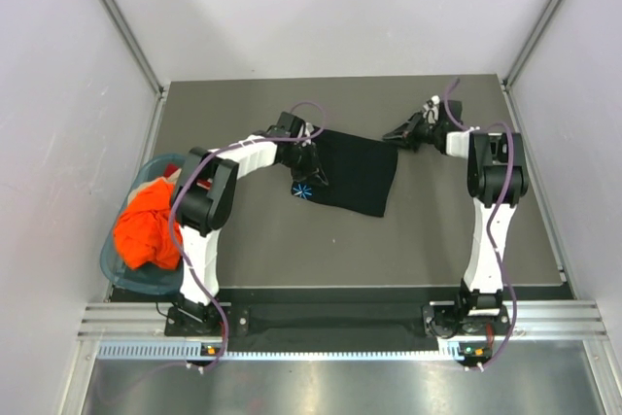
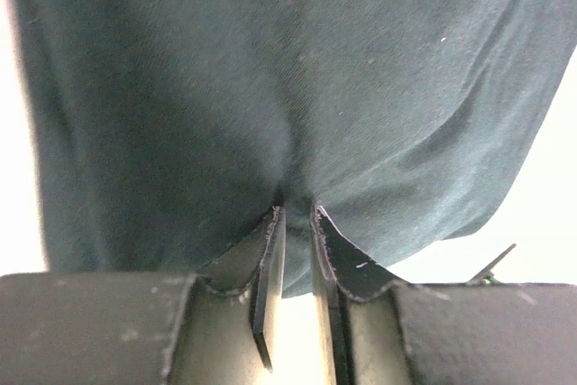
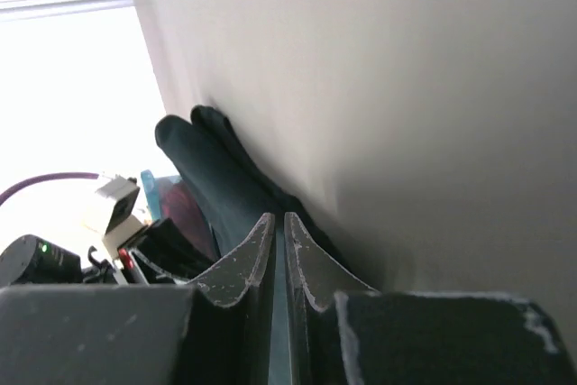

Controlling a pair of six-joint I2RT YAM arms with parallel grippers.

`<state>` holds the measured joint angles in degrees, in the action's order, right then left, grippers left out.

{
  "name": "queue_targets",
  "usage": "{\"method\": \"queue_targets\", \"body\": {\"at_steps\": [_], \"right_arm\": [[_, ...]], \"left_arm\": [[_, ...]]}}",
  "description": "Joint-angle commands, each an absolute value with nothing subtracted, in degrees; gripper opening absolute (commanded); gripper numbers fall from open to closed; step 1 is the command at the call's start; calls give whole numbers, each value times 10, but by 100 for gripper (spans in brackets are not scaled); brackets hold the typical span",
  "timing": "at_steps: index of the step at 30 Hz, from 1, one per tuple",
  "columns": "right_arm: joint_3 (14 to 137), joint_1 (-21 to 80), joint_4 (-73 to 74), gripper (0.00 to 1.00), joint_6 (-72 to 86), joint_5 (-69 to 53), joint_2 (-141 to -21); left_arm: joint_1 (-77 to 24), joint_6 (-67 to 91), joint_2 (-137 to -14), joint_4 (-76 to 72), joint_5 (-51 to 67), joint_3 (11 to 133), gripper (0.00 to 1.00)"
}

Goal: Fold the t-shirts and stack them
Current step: Fold the tshirt

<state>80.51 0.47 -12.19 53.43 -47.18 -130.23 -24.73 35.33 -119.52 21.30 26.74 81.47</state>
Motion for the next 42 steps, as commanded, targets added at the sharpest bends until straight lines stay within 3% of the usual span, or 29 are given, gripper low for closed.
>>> {"method": "queue_targets", "body": {"at_steps": [1, 6, 11, 22, 31, 42], "right_arm": [[852, 23, -77, 9, 481, -461, -1272], [867, 70, 32, 9, 433, -436, -1192], [863, 125, 46, 13, 427, -415, -1157], [932, 251, -98, 10, 546, -436, -1302], [1012, 247, -133, 8, 561, -417, -1427], [1160, 214, -67, 10, 577, -342, -1532]], "left_arm": [[-240, 325, -1150, 264, 223, 817, 24], [-200, 368, -1105, 251, 269, 817, 25], [-173, 392, -1087, 206, 301, 780, 26], [-169, 413, -1111, 121, 341, 713, 25], [-166, 396, -1121, 170, 280, 685, 23], [-166, 392, -1169, 231, 206, 694, 22]]}}
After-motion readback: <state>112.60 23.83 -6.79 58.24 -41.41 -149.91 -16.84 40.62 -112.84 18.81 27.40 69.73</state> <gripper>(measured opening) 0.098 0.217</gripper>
